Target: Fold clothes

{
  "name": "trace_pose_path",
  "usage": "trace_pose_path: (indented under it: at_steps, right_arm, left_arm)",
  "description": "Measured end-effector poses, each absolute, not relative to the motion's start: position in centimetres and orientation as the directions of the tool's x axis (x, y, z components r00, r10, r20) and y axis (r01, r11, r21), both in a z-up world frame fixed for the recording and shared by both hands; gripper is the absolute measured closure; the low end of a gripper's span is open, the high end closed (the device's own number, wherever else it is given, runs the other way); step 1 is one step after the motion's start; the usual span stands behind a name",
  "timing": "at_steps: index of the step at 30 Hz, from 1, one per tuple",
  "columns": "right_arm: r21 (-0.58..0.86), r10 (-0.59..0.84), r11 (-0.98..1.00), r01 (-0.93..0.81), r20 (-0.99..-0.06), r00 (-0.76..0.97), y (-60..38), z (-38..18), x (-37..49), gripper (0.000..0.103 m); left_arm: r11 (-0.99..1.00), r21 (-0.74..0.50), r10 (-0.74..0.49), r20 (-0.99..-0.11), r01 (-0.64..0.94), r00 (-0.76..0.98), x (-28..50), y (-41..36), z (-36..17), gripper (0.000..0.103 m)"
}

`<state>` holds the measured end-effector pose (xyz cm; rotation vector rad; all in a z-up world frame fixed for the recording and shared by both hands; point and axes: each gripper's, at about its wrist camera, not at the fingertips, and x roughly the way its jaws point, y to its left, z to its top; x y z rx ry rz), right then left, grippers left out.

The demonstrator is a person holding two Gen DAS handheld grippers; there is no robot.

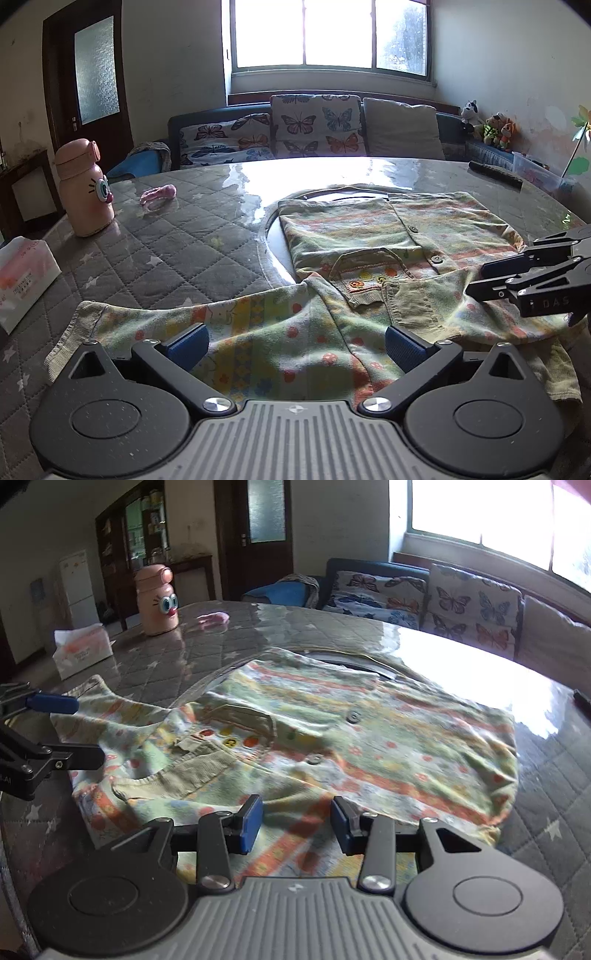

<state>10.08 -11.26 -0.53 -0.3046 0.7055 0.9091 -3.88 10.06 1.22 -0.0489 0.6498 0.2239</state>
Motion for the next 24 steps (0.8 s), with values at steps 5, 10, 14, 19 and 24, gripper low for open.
trace_pose_path:
  at_steps: [5, 10, 14, 19, 24]
  right_arm:
    - [0.016, 0.632, 0.536, -0.844, -0.671, 0.389, -9.2, -0.4, 8.7, 0.061]
    - [-0.008, 0.638, 0.480, -0.877, -0.683, 0.355, -7.0, -0.8, 7.8, 0.062]
    - [0.003, 0.646, 0.453, -0.892, -0.690, 0.326, -5.4, -1.0, 8.0, 0.062]
    - [0.020, 0.653, 0.447, -0.894, -0.691, 0.311, -4.2, -1.2, 8.5, 0.057]
    - [0.033, 0.666, 0.441, -0.897, -0.682, 0.302, -4.2, -0.9, 8.4, 0.042]
  left_arm:
    - [0.961, 0.014, 0.227, -0.606, -0.275, 0.763, -4.3, 11.2, 1.0, 0.000]
    - [0.937, 0.008, 0.283, -0.602, -0.349, 0.747, -5.1, 12.7, 0.9, 0.000]
    - [0.909, -0.003, 0.331, -0.601, -0.416, 0.728, -6.0, 14.4, 0.9, 0.000]
    - [0.858, -0.021, 0.397, -0.607, -0.514, 0.688, -6.9, 16.8, 0.7, 0.000]
    - [0.784, -0.032, 0.475, -0.613, -0.620, 0.632, -8.0, 18.9, 0.1, 0.000]
